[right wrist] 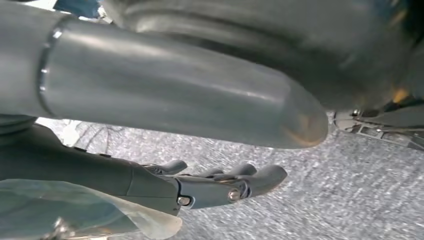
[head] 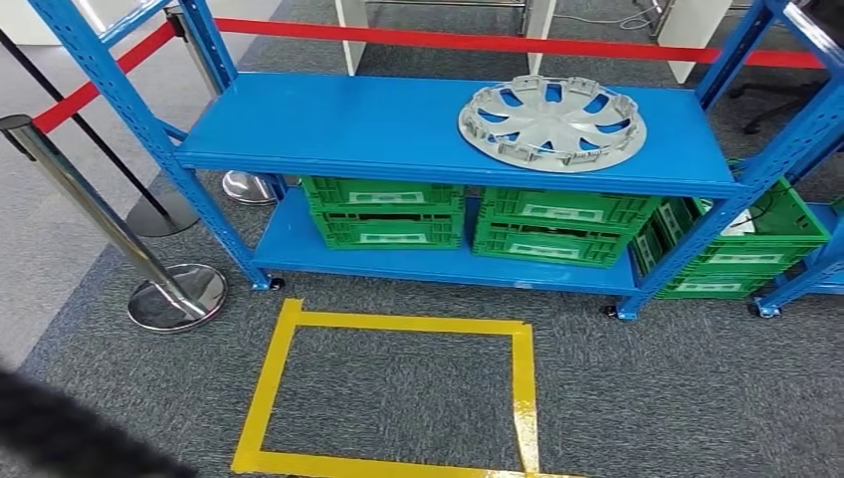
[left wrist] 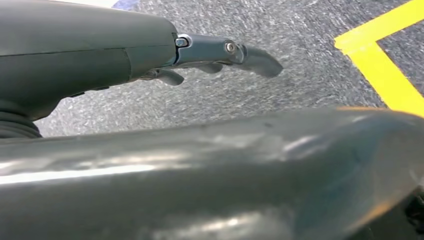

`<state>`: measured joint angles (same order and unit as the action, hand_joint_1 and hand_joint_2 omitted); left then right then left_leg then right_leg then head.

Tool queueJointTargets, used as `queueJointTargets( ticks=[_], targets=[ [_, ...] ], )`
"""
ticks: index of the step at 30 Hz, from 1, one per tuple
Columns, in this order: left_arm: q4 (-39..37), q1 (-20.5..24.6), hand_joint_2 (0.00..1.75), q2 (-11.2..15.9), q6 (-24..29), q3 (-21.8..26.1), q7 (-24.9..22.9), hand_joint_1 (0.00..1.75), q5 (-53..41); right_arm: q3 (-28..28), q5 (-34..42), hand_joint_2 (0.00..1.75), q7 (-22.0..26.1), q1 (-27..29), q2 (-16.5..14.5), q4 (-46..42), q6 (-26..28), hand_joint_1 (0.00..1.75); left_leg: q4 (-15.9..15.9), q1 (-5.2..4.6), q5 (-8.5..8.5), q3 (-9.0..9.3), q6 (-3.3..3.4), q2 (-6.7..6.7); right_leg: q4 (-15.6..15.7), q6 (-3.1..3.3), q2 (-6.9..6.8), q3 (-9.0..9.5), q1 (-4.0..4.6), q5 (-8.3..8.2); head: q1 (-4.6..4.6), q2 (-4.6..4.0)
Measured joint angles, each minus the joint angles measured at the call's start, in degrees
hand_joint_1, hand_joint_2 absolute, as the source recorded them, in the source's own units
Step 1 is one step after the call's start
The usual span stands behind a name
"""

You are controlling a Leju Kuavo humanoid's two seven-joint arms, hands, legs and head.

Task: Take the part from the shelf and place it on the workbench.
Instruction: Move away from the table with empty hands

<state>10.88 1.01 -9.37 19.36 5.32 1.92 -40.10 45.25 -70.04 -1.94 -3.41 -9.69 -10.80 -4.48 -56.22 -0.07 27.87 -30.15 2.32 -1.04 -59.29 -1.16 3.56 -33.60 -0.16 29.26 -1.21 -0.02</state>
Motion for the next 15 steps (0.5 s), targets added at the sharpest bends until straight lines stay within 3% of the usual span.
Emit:
queueJointTargets(
  ticks=[3, 4, 5, 6, 8, 10, 13, 15],
  targets=[
    [0.0, -0.17, 0.0, -0.14, -0.11, 0.02, 0.04, 0.0, -0.01, -0.01, -0.01, 0.0, -0.05, -0.26, 0.01, 0.0, 0.04, 0.0, 0.47, 0.14, -0.39, -0.04, 0.21, 1.03, -9.41, -0.83, -2.77, -4.32, -0.23, 5.21, 0.44, 0.0],
    [0.0, -0.27, 0.0, -0.16, -0.15, 0.02, 0.05, 0.0, 0.0, -0.01, -0.01, 0.0, -0.05, -0.3, 0.01, 0.0, 0.04, 0.0, 0.44, 0.13, -0.39, -0.11, 0.18, 1.41, -12.42, -1.11, -3.05, -5.6, -0.39, 6.28, 0.43, 0.0],
    [0.0, -0.34, 0.0, -0.15, -0.16, 0.03, 0.06, 0.0, 0.0, -0.01, -0.01, 0.0, -0.07, -0.25, 0.01, 0.0, 0.04, 0.0, 0.4, 0.13, -0.39, -0.15, 0.15, 1.71, -13.69, -1.35, -3.21, -6.01, -0.54, 6.34, 0.42, 0.0],
    [0.0, -0.37, 0.0, -0.15, -0.16, 0.04, 0.08, 0.0, 0.01, -0.01, -0.02, 0.0, -0.09, -0.17, 0.01, 0.0, 0.04, 0.0, 0.31, 0.17, -0.36, -0.16, 0.06, 1.91, -12.77, -1.55, -3.35, -5.31, -0.69, 5.35, 0.43, 0.0],
    [0.0, -0.35, 0.0, -0.21, -0.15, 0.06, 0.12, 0.0, 0.02, 0.0, -0.08, 0.0, -0.13, -0.11, 0.02, 0.0, 0.04, 0.0, -0.07, 0.25, -0.13, -0.17, -0.36, 2.08, -5.54, -1.78, -3.81, -1.17, -0.95, 1.99, 0.45, 0.0],
    [0.0, -0.31, 0.0, -0.22, -0.03, 0.1, 0.13, 0.0, 0.04, -0.01, -0.19, 0.0, -0.13, -0.28, 0.03, 0.0, 0.04, 0.0, -0.68, 0.1, 0.27, -0.29, -1.11, 2.16, 0.63, -1.39, -4.05, 2.34, -0.92, 0.52, 0.45, 0.0],
    [0.0, -0.31, 0.0, -0.19, 0.13, 0.19, 0.13, 0.0, 0.11, -0.01, -0.3, 0.0, -0.16, -0.29, 0.03, 0.0, 0.04, 0.0, -0.96, 0.03, 0.3, -0.39, -2.08, 2.21, 1.74, -0.08, -3.92, 3.13, -0.67, 0.57, 0.4, 0.0],
    [0.0, -0.32, 0.0, -0.16, 0.16, 0.22, 0.13, 0.0, 0.14, 0.0, -0.38, 0.0, -0.24, -0.21, 0.03, 0.0, 0.04, 0.0, -2.32, 0.22, 1.36, -0.92, -2.71, 2.02, 1.84, 0.6, -3.87, 3.15, -0.74, 0.34, 0.33, 0.0]
  ],
)
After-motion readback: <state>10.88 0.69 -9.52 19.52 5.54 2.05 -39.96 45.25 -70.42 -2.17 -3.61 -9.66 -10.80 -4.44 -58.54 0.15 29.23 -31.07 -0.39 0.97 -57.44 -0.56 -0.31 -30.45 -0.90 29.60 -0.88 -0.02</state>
